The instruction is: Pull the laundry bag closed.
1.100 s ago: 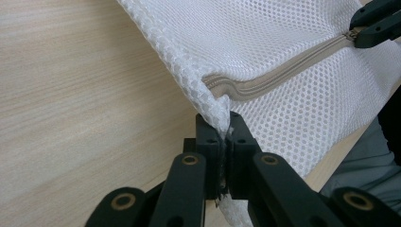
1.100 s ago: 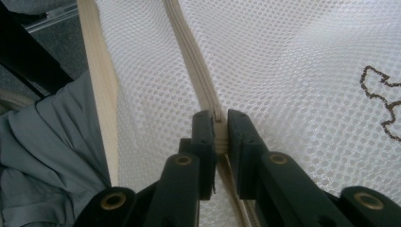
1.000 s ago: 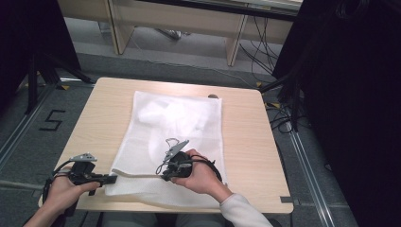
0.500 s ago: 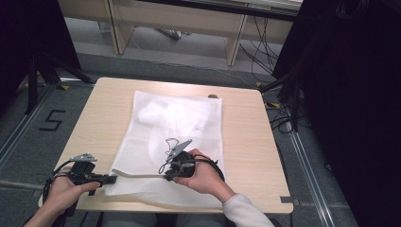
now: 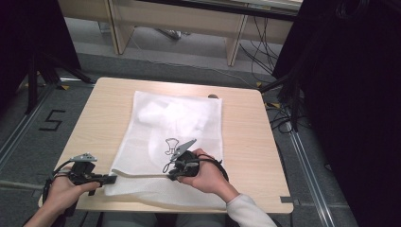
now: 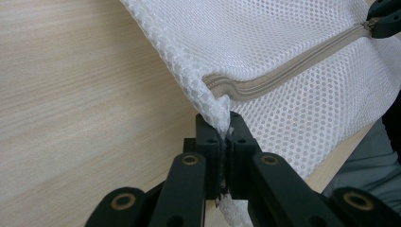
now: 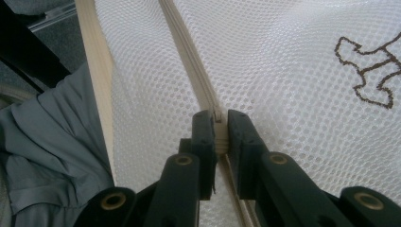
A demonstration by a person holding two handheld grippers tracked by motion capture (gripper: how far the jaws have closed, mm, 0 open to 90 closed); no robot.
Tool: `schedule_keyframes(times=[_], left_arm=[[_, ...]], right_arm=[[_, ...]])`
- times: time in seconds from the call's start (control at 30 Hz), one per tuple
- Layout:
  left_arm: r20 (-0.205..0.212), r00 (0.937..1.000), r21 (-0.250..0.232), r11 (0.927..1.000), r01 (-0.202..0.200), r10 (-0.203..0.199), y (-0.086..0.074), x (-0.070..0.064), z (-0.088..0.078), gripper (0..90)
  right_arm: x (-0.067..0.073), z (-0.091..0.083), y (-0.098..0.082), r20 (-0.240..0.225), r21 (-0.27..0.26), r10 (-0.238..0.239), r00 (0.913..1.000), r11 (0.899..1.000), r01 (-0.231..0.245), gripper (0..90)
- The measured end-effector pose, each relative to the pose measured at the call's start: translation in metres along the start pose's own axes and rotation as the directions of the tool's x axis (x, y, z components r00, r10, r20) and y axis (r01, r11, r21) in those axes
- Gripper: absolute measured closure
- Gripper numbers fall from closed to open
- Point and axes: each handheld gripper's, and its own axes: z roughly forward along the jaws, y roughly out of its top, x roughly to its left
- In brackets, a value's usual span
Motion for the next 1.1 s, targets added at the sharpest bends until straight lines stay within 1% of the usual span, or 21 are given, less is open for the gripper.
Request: schedule_keyframes(times=[0.03,0.1,0.23,0.27,0.3,0.33,0.37,0.43,0.5,0.53,0.6,0.63,0.73,0.77,0.8,0.83,0.87,0.93,1.1], left_arm=[[0.000,1.0000,0.000,1.0000,0.000,0.000,0.000,0.000,0.000,85.8],[0.001,1.0000,-0.003,1.0000,0.002,-0.002,0.000,0.000,0.000,85.8],[0.001,1.0000,-0.004,1.0000,0.002,-0.002,0.000,0.000,0.000,85.8],[0.000,1.0000,-0.003,1.0000,0.002,-0.002,0.000,0.000,0.000,85.8],[0.001,1.0000,-0.003,1.0000,0.003,-0.003,0.000,0.000,0.000,85.8],[0.001,1.0000,-0.003,1.0000,0.003,-0.003,0.000,0.000,0.000,85.8],[0.000,1.0000,-0.003,1.0000,0.002,-0.002,0.000,0.000,0.000,85.8],[0.001,1.0000,-0.003,1.0000,0.003,-0.003,0.000,0.000,0.000,85.8],[0.001,1.0000,-0.004,1.0000,0.004,-0.004,0.000,0.000,0.000,85.8],[-0.001,1.0000,-0.002,1.0000,0.004,-0.004,0.000,0.000,0.000,85.8],[-0.001,1.0000,0.000,1.0000,-0.002,0.002,0.000,0.000,0.000,85.8],[-0.002,1.0000,-0.002,1.0000,0.002,-0.002,0.000,0.000,0.000,85.8],[0.001,1.0000,-0.006,1.0000,0.003,-0.003,0.000,-0.001,0.000,85.8],[-0.002,1.0000,-0.009,1.0000,0.002,-0.002,0.000,-0.001,0.000,85.8],[-0.009,1.0000,-0.010,1.0000,0.002,-0.002,0.000,-0.001,0.000,85.8],[-0.006,1.0000,-0.007,1.0000,0.003,-0.003,0.000,-0.001,0.000,85.8],[0.002,1.0000,-0.003,1.0000,0.003,-0.003,0.000,0.000,0.000,85.8],[0.001,1.0000,-0.003,1.0000,0.001,-0.001,0.000,-0.001,0.000,85.8],[-0.001,1.0000,-0.002,1.0000,0.000,0.000,0.000,0.000,0.000,85.8]], right_arm=[[0.000,-0.001,-0.001,-0.001,0.012,0.010,0.9999,1.000,-0.010,82.6],[-0.001,-0.001,-0.002,0.004,0.002,0.004,1.0000,1.000,-0.004,82.6],[-0.001,-0.003,-0.003,-0.008,0.011,0.024,0.9997,1.000,-0.024,82.6],[-0.001,-0.003,-0.003,-0.004,0.006,0.024,0.9997,1.000,-0.024,82.6],[-0.002,-0.003,-0.004,-0.001,0.007,0.012,0.9999,1.000,-0.012,82.6],[-0.002,-0.004,-0.004,-0.004,0.012,0.021,0.9998,1.000,-0.021,82.6],[-0.004,-0.004,-0.005,0.003,0.004,0.014,0.9999,1.000,-0.014,82.6],[-0.004,-0.004,-0.006,0.001,0.001,0.020,0.9998,1.000,-0.020,82.6],[-0.004,-0.006,-0.007,0.000,0.010,0.022,0.9998,1.000,-0.022,82.6],[-0.004,-0.005,-0.008,0.003,0.004,0.017,0.9999,1.000,-0.017,82.6],[-0.004,-0.005,-0.009,-0.002,0.013,0.025,0.9997,1.000,-0.025,82.6],[-0.005,-0.006,-0.010,-0.001,0.017,0.025,0.9997,1.000,-0.025,82.6],[-0.005,-0.008,-0.010,-0.002,0.012,0.032,0.9995,0.999,-0.032,82.6],[-0.006,-0.007,-0.010,0.005,-0.001,0.020,0.9998,1.000,-0.020,82.6],[-0.005,-0.008,-0.010,0.002,0.005,0.026,0.9997,1.000,-0.026,82.6],[-0.006,-0.008,-0.010,0.006,0.005,0.021,0.9998,1.000,-0.021,82.6],[-0.006,-0.008,-0.010,0.002,0.009,0.024,0.9997,1.000,-0.024,82.6],[-0.006,-0.008,-0.011,-0.004,0.015,0.033,0.9995,0.999,-0.033,82.6],[-0.006,-0.008,-0.011,0.000,0.015,0.030,0.9995,0.999,-0.030,82.6]])
